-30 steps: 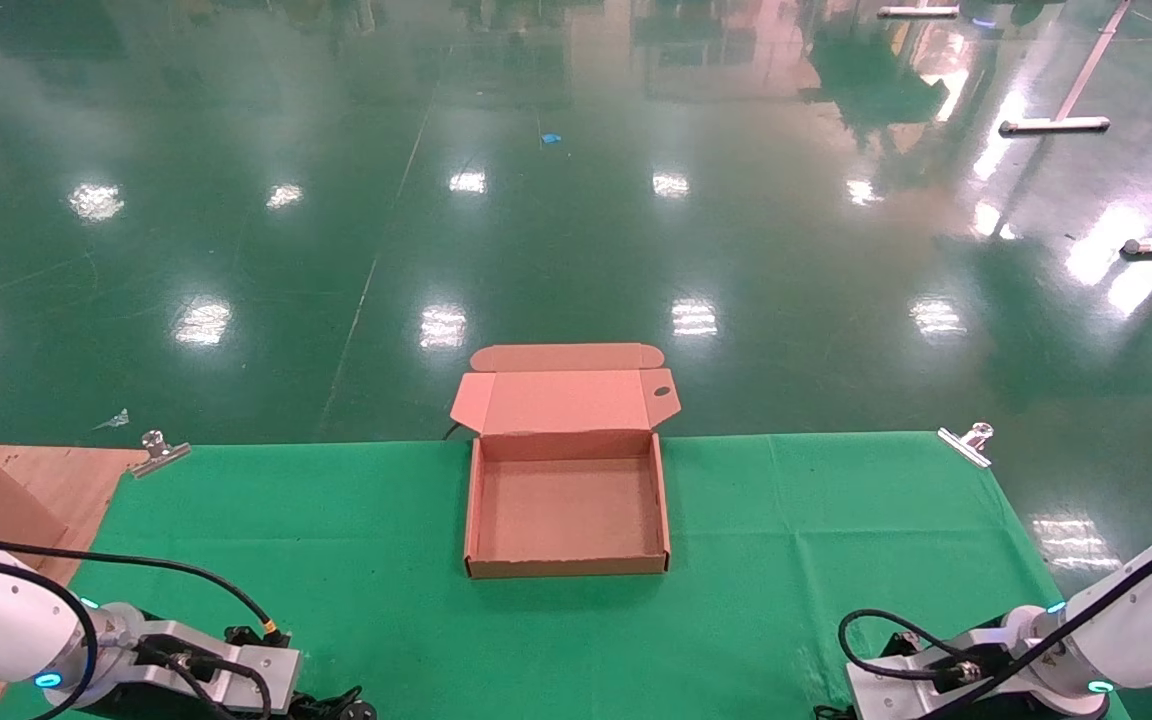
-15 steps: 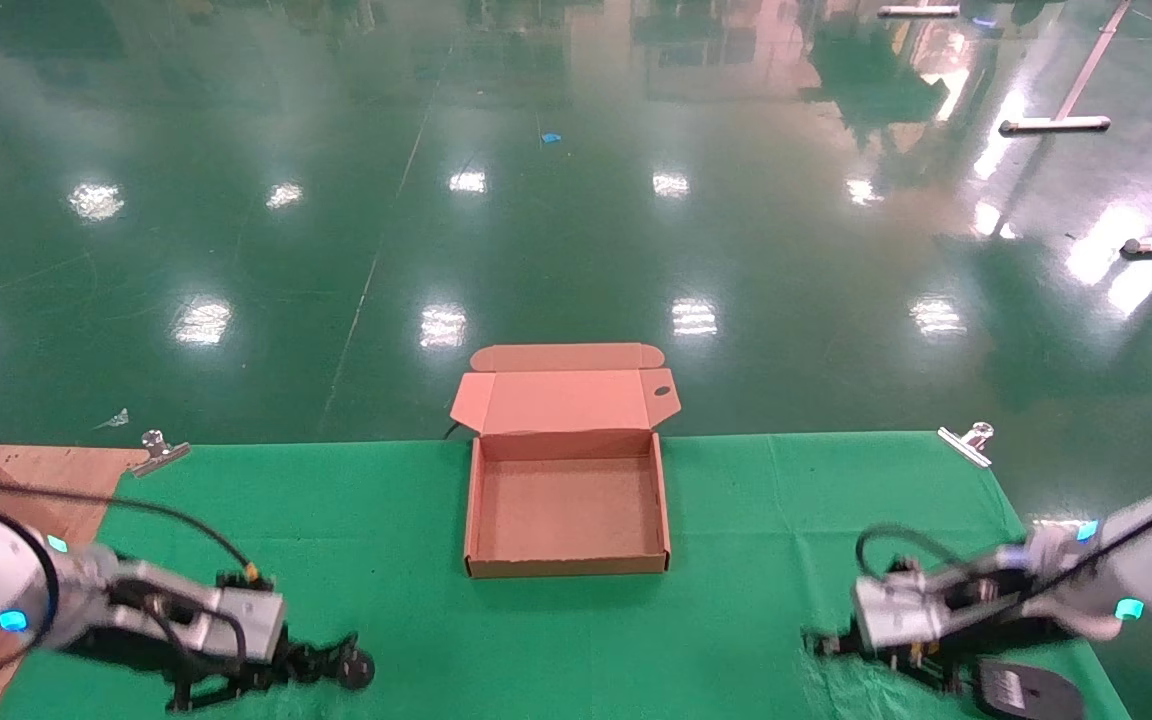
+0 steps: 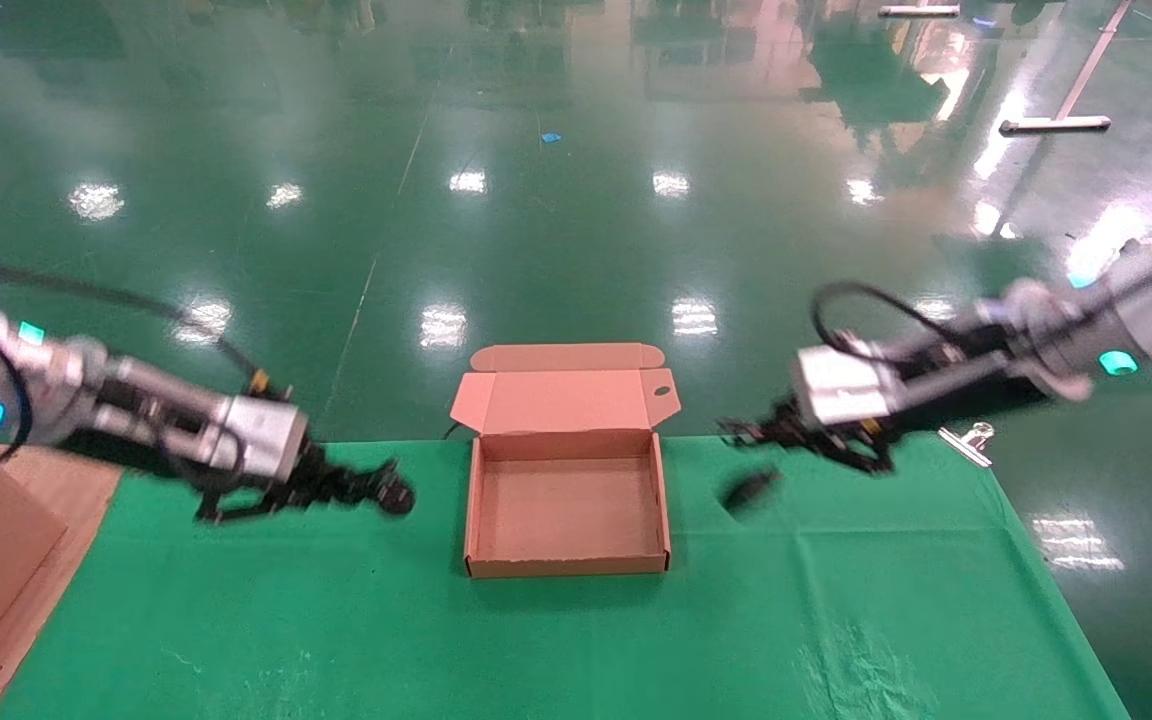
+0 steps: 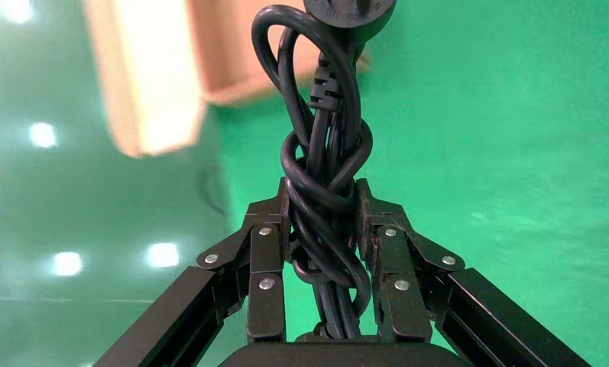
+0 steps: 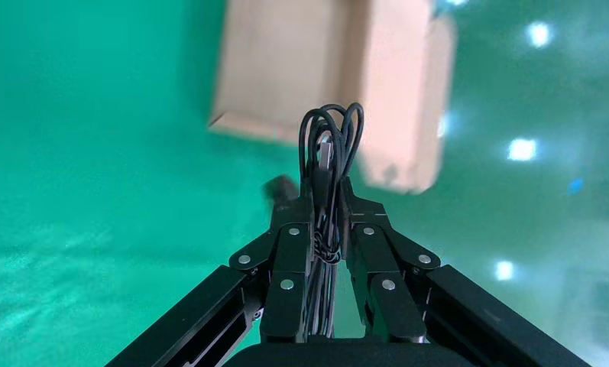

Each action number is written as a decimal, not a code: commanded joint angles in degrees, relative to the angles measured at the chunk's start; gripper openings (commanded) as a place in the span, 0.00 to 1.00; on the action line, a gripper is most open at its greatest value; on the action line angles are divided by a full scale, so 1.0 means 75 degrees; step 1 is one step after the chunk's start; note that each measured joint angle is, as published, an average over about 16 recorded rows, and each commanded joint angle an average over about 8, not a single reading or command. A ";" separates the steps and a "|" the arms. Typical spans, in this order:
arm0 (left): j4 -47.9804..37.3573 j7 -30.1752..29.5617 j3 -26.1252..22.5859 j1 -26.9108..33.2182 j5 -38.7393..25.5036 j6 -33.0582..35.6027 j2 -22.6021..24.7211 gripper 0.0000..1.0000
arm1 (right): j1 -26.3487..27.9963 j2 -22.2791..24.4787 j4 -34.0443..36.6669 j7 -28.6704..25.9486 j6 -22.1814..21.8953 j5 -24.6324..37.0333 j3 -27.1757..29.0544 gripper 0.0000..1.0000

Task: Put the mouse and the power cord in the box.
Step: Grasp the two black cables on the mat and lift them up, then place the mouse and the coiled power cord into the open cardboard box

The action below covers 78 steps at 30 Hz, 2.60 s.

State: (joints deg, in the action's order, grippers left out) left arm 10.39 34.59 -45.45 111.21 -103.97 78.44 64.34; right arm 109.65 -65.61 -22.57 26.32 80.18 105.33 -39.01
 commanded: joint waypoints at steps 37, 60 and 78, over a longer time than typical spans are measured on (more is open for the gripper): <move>0.1072 0.1481 0.0407 -0.2543 0.1534 -0.5300 0.1938 0.00 | 0.0898 -0.0758 0.0384 0.0354 0.0465 -0.0756 0.0347 0.00; 0.2546 -0.1296 -0.3130 -0.3386 0.1616 -0.7219 0.1909 1.00 | -0.0085 -0.0256 0.0063 0.0507 0.0484 -0.0908 0.0412 0.00; 0.2336 -0.1619 -0.3400 -0.2899 0.3075 -0.6732 0.1593 1.00 | 0.0172 -0.1066 0.0012 0.0182 0.0086 -0.0780 0.0321 0.00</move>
State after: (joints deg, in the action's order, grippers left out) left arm 28.82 23.33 -70.52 89.15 -80.73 29.00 74.93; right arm 110.61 -73.64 -22.29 27.80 80.49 99.51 -36.75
